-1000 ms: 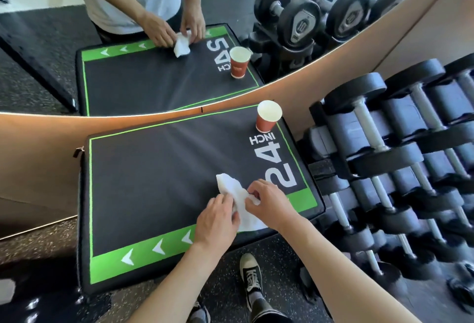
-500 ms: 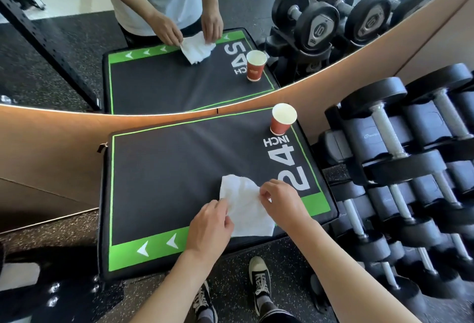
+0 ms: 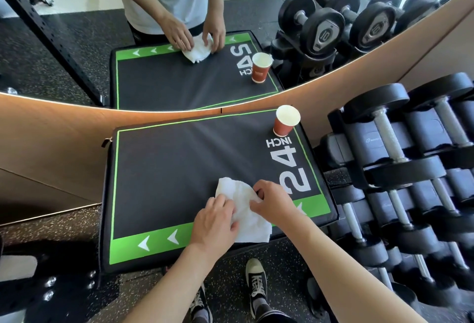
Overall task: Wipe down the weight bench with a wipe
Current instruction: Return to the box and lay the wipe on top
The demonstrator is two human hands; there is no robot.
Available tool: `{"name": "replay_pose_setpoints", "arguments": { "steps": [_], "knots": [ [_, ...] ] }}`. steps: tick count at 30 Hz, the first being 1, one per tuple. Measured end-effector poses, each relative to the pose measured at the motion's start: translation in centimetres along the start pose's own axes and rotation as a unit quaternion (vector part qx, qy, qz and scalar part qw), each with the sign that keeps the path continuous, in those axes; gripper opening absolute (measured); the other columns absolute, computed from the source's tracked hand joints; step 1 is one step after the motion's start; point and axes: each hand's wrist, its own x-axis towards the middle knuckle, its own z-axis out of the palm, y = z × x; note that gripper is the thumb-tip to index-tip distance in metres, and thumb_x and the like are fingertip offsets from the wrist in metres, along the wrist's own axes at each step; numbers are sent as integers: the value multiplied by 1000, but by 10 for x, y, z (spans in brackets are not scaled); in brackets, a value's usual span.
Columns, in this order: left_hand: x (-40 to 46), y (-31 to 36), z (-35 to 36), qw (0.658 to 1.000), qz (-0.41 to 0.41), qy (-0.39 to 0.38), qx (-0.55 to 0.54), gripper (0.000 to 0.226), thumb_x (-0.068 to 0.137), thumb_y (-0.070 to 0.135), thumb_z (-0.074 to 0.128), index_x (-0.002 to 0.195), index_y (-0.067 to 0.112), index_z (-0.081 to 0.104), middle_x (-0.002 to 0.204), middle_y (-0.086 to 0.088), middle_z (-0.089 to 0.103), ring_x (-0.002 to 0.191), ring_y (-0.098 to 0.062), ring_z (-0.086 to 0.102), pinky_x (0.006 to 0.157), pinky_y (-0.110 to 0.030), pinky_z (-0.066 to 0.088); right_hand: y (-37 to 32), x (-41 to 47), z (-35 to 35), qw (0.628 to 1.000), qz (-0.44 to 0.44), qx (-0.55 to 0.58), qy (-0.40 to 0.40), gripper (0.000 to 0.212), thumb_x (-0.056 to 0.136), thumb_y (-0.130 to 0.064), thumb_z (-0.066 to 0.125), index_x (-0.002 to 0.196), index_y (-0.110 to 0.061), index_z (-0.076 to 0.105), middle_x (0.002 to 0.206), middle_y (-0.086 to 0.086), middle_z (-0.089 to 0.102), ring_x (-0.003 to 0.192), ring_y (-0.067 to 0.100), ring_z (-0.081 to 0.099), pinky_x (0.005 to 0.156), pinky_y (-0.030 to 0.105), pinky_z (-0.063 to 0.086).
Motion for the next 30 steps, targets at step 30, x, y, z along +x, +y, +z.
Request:
{"name": "replay_pose_setpoints", "arguments": {
  "steps": [30],
  "knots": [
    [74, -9, -13, 997, 41, -41, 41, 43, 100, 47, 56, 135, 22, 54, 126, 1, 52, 118, -23, 48, 96, -38, 44, 13, 0, 8, 993, -1, -5, 119, 37, 97, -15, 61, 133, -16, 54, 119, -1, 58, 104, 19, 56, 81, 29, 46]
  ]
}}
